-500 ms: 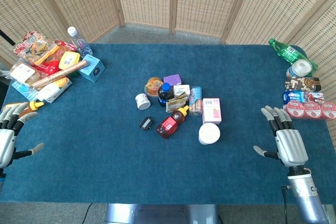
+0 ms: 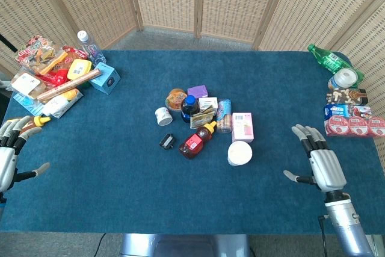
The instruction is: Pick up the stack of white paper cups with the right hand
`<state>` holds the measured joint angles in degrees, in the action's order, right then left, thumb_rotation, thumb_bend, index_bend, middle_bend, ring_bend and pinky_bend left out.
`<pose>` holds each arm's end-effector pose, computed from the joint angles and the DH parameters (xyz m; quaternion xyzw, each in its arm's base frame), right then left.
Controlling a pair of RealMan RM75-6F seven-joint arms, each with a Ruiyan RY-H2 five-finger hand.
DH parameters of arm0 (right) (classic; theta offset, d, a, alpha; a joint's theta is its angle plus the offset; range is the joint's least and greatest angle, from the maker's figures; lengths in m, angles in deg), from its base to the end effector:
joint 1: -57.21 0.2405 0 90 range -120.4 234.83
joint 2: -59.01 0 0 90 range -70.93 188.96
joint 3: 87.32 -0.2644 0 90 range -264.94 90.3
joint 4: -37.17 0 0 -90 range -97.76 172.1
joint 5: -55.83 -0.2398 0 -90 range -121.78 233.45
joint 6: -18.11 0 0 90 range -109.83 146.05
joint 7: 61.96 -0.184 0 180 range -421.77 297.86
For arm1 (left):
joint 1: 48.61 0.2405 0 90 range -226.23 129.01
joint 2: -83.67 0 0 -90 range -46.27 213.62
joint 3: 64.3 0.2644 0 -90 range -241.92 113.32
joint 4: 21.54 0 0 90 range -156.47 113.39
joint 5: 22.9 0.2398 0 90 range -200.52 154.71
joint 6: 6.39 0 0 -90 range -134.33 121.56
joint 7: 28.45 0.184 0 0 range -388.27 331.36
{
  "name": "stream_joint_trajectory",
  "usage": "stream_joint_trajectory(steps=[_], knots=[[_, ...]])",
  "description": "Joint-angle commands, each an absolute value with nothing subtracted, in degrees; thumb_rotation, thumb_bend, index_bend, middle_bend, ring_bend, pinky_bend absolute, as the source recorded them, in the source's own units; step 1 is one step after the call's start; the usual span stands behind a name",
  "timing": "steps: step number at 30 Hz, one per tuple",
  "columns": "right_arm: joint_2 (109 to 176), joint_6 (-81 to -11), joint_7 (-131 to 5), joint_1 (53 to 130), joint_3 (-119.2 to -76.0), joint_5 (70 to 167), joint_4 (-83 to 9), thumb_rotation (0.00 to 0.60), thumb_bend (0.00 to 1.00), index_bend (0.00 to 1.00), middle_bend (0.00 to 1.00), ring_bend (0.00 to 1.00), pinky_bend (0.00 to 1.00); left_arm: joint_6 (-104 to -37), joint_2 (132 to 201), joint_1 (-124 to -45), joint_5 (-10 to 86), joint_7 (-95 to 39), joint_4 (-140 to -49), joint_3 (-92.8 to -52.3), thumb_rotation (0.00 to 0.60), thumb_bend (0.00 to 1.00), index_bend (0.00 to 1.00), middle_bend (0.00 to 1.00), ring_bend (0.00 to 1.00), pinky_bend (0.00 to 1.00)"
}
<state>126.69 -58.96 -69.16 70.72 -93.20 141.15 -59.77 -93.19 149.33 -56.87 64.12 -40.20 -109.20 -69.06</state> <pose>-0.2684 -0.2769 0.0922 0.5913 -0.4484 0.4743 0.4736 -0.3222 0.2524 0.1450 -0.5676 -0.3916 -0.4725 0.5488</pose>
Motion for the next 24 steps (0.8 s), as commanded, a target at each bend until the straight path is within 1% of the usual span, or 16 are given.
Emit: stream_joint_trajectory(steps=[1, 11, 24], knots=[[126.3, -57.3, -69.2, 71.7, -93.2, 140.7, -60.5, 0.6, 0.0, 0.0, 0.0, 0.0, 0.0, -93.2, 149.2, -56.8, 64.0, -40.6, -109.4, -69.1, 0.6, 0.17, 0.23, 0.0, 0.0, 0.0], [125.8, -50.8, -70.6, 74.5, -94.2, 136.0, -63.1, 0.6, 0.0, 0.0, 0.0, 0.0, 0.0, -92.6, 149.2, -57.1, 64.1, -40.5, -110.0, -69.0, 0.6, 0.17, 0.23, 0.0, 0.0, 0.0], [127.3, -45.4, -62.8, 78.4, -94.1, 133.1, -66.5, 0.6, 0.0, 0.0, 0.0, 0.0, 0.0, -93.0, 149.4, -56.9, 63.9, -40.5, -110.0, -69.2, 0.6, 0.17, 0.23, 0.0, 0.0, 0.0]])
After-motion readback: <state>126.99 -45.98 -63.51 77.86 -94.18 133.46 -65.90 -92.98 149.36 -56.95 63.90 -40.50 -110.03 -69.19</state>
